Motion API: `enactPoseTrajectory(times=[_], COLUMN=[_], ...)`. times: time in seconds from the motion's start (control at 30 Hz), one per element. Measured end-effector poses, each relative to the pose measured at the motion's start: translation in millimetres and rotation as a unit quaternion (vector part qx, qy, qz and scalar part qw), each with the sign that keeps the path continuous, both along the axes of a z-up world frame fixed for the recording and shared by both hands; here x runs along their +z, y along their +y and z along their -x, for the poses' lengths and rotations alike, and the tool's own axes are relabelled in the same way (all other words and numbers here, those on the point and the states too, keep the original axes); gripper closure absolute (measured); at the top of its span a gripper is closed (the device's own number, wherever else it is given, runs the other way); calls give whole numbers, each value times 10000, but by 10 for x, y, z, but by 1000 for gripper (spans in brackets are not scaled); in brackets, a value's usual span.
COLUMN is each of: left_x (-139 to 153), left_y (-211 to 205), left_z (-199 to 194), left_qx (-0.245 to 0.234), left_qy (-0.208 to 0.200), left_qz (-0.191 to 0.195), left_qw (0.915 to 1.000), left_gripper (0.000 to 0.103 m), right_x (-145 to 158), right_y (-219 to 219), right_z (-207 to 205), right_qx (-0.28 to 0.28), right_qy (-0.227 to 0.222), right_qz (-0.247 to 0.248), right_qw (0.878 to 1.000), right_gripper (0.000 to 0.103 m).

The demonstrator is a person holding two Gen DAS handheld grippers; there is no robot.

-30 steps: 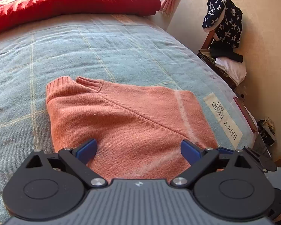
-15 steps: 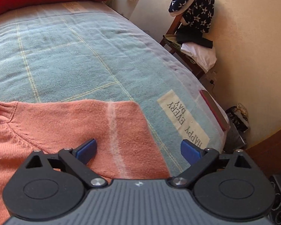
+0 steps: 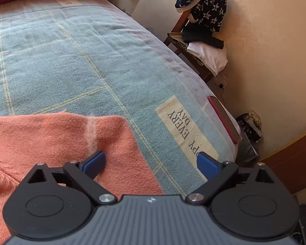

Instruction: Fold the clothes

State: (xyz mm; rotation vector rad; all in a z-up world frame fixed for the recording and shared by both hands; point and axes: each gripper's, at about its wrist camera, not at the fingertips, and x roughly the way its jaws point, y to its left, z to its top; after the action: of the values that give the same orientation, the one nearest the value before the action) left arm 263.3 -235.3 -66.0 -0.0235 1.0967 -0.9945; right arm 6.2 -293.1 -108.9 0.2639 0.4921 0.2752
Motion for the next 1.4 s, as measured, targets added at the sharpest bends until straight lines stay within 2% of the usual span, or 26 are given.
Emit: enactPoseTrajectory(times=[0.1,0.27,0.43,0.57,0.73,0.83,0.97,1.1,1.27,1.4], left_x=[152,418,339,245,256,110,122,242,122,184], left_y=[86,544,1082,1458,1651,1723,1826,1832,1792,1953], left_z=[96,448,832,1123,1453,1506,1539,1570,1528,1471], left_qx=[70,124,542,904,1092,1269,1366,1328,1383,1579], left_qy=[-113,-412,-507,-630,-801,-534,-412,-551,-278,-131], left_qz=[-69,-58,-205,7,11,-60,138,325,217,612], left_qw=[9999,9991,9970,9939,9908,9905,9897,9891,9898,9855], left_gripper=[7,7,7,7,7,7,7,7,7,7], right_x=[99,217,298,332,294,169,74,94,152,139], right_y=[22,-22,103,181,284,316,250,177,81,-64], right_z=[103,426,710,813,890,884,952,999,942,908], right_qx=[-98,37,67,134,314,212,140,-36,-156,-212], right_qy=[83,144,161,140,151,491,694,652,527,612], right_qz=[192,-61,-44,-94,26,136,17,-64,-271,-457], right_qw=[9997,9999,9998,9998,9994,9985,9975,9978,9981,9969], right_gripper=[0,0,0,0,0,0,0,0,0,0])
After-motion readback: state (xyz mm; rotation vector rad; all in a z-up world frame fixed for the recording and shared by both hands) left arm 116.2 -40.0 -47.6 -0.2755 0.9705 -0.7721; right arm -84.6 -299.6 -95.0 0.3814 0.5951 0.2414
